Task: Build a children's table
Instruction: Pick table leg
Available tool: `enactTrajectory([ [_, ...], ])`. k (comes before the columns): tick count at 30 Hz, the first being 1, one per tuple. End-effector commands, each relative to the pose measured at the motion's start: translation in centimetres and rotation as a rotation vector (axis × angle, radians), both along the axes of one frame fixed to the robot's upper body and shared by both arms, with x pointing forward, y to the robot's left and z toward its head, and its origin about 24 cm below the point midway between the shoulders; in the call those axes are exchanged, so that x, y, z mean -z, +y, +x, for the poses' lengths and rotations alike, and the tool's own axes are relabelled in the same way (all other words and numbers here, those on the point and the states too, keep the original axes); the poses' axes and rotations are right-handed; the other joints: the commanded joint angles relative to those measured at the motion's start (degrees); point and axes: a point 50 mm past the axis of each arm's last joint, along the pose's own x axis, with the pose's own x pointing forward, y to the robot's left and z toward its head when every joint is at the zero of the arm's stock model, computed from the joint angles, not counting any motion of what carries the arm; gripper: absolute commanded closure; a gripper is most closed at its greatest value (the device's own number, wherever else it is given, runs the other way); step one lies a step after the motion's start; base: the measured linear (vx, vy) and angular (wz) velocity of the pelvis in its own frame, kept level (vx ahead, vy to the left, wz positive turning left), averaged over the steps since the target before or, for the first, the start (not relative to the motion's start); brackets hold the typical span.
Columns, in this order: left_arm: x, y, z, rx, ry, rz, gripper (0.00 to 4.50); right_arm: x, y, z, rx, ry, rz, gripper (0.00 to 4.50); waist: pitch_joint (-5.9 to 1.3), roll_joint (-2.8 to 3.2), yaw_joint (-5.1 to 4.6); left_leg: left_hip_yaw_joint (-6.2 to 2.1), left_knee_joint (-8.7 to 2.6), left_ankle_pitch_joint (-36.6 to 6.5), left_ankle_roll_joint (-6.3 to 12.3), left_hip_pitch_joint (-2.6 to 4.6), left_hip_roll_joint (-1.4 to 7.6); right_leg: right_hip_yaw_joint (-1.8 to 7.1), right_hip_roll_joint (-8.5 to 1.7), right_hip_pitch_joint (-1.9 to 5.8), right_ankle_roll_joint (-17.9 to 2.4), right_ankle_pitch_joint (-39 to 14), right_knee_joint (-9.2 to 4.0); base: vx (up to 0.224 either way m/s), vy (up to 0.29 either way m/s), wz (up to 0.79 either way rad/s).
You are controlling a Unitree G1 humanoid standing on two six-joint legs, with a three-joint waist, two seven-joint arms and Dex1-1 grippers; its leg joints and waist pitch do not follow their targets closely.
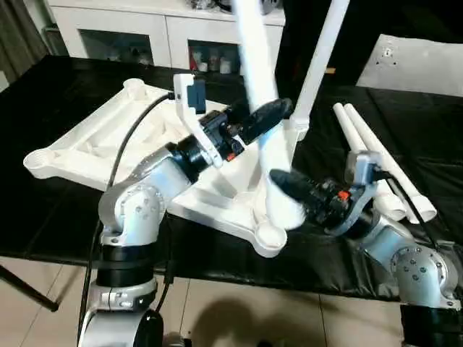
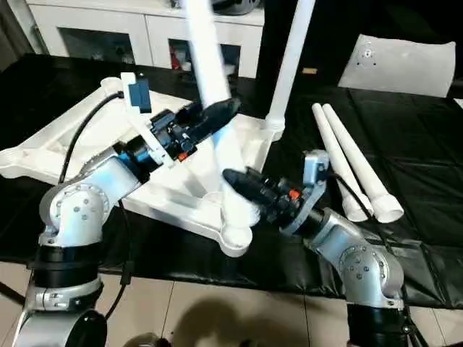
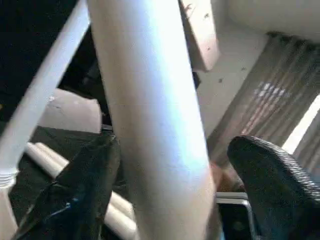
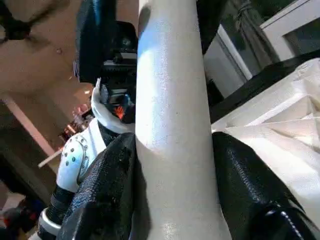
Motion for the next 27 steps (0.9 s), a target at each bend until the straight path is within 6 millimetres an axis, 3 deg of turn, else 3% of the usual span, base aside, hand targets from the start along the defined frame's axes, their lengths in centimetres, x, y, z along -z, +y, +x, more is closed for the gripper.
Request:
enactTrajectory([
  [1,-0.26,-0.04,-0.45,0.034,-0.014,-0.025,0.94,-0.51,-0.02,-0.24,-0.026,-0.026,0.011,2.59,-4.09,-0.33,0.16,-0.84,-4.14,-11.18,1.09,0.41,2.77,2.91,-3.59,3.08,-6.54,-20.47,-5.17,0.0,0.0,0.0],
  [11,-0.11,0.29,-1.07,0.11,0.002,-0.088,1.59,-0.45,-0.06,-0.32,-0.043,-0.023,0.007,2.59,-4.09,-0.28,0.2,-0.94,-4.19,-11.19,0.7,0.41,2.79,2.9,-3.55,3.1,-5.61,-21.24,-5.21,0.0,0.0,0.0],
  [27,-0.05,0.43,-1.34,0.155,0.017,-0.112,1.61,-0.52,-0.08,-0.32,-0.054,-0.027,-0.009,2.59,-4.13,-0.35,0.26,-0.85,-4.13,-10.56,0.62,0.42,2.73,2.93,-3.54,3.19,-5.85,-20.3,-5.04,0.0,0.0,0.0],
])
